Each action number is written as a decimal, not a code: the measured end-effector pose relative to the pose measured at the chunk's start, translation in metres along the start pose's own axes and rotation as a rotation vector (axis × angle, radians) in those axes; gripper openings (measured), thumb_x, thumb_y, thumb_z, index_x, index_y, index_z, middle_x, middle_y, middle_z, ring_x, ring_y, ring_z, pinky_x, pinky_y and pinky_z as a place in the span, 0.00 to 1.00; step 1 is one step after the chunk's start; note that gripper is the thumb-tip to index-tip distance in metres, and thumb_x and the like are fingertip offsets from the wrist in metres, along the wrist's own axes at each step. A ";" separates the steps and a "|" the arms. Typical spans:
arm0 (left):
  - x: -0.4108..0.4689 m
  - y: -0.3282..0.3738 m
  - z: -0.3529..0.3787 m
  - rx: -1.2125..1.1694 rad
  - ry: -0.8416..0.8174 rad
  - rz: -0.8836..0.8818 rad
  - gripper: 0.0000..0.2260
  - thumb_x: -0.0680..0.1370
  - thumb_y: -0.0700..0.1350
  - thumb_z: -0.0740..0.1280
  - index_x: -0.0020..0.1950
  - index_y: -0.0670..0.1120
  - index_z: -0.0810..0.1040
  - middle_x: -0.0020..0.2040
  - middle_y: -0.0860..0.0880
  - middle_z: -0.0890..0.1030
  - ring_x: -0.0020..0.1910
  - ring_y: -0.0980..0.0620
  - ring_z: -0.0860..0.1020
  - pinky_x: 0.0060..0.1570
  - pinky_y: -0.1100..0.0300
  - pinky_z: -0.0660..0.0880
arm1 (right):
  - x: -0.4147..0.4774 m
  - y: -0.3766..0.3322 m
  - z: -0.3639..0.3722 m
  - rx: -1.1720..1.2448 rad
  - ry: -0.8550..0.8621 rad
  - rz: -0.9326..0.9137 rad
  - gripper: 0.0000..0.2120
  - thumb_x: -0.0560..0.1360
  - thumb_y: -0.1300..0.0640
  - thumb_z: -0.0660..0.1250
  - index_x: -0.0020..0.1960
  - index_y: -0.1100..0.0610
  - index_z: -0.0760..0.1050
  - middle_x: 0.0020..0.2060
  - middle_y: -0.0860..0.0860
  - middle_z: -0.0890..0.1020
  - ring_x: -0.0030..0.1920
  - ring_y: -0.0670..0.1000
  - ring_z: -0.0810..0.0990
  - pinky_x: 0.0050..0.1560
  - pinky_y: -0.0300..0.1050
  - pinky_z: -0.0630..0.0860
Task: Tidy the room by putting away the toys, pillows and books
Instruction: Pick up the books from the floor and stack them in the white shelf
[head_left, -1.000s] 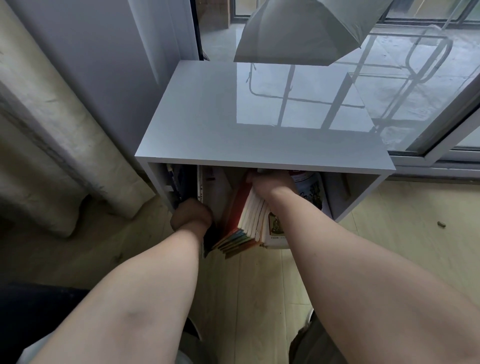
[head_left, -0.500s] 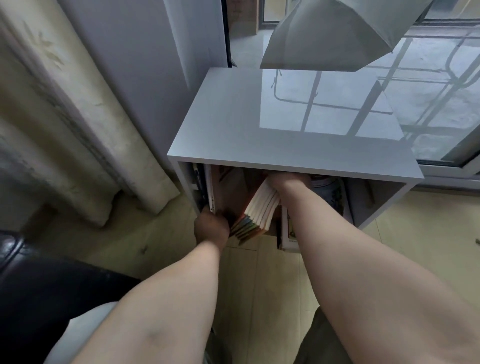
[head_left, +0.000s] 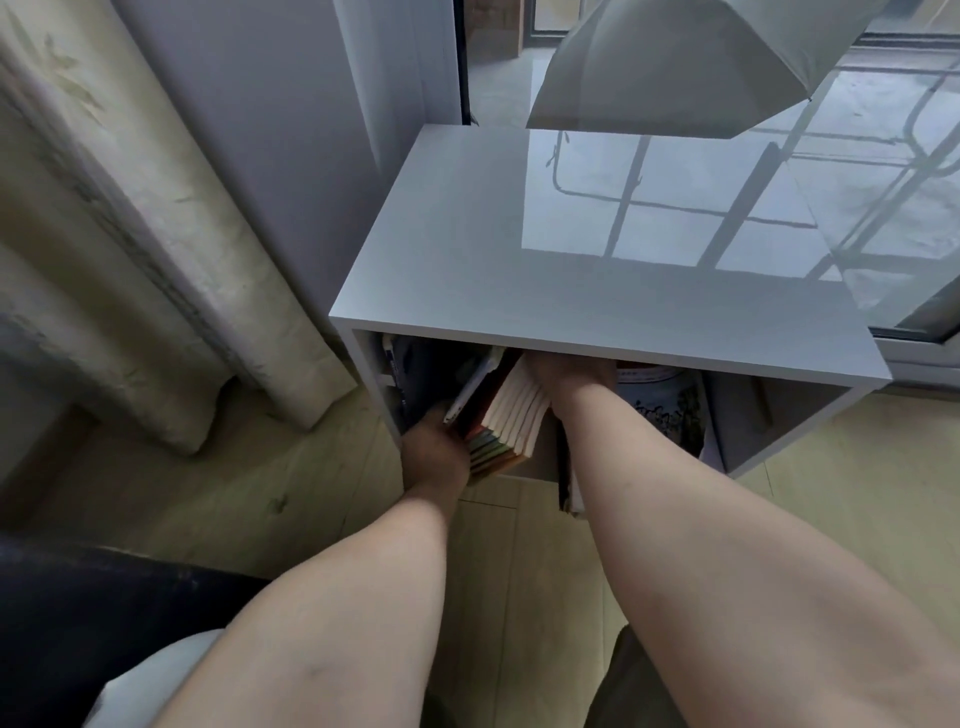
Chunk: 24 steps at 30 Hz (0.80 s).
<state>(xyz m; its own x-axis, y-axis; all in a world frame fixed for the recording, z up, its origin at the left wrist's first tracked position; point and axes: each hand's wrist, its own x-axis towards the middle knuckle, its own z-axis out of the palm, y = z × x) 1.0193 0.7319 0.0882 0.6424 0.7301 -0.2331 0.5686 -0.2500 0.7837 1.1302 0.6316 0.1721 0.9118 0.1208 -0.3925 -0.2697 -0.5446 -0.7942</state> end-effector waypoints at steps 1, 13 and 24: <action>0.001 -0.001 0.000 0.008 -0.012 -0.008 0.10 0.83 0.40 0.63 0.61 0.41 0.81 0.55 0.41 0.83 0.52 0.46 0.79 0.47 0.60 0.71 | 0.001 0.001 0.001 -0.008 -0.005 -0.003 0.12 0.79 0.43 0.66 0.46 0.52 0.72 0.48 0.53 0.80 0.54 0.58 0.82 0.56 0.53 0.81; 0.008 0.010 -0.015 -0.026 0.019 -0.228 0.21 0.77 0.56 0.72 0.61 0.40 0.82 0.57 0.41 0.83 0.57 0.41 0.80 0.47 0.60 0.70 | 0.005 -0.002 0.011 -0.069 -0.068 -0.068 0.13 0.77 0.40 0.61 0.53 0.48 0.73 0.55 0.50 0.81 0.59 0.54 0.79 0.64 0.53 0.76; 0.006 0.014 -0.017 0.442 0.142 -0.039 0.11 0.81 0.46 0.64 0.59 0.41 0.79 0.54 0.39 0.83 0.54 0.38 0.81 0.43 0.54 0.71 | 0.010 0.001 0.011 -0.098 -0.055 -0.127 0.21 0.83 0.42 0.59 0.71 0.50 0.72 0.66 0.48 0.76 0.69 0.54 0.73 0.64 0.44 0.68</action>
<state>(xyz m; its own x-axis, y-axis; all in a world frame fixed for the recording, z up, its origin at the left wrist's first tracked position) 1.0225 0.7435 0.1074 0.5565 0.8168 -0.1522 0.7753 -0.4447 0.4485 1.1353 0.6416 0.1625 0.9174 0.2376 -0.3192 -0.1198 -0.6000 -0.7909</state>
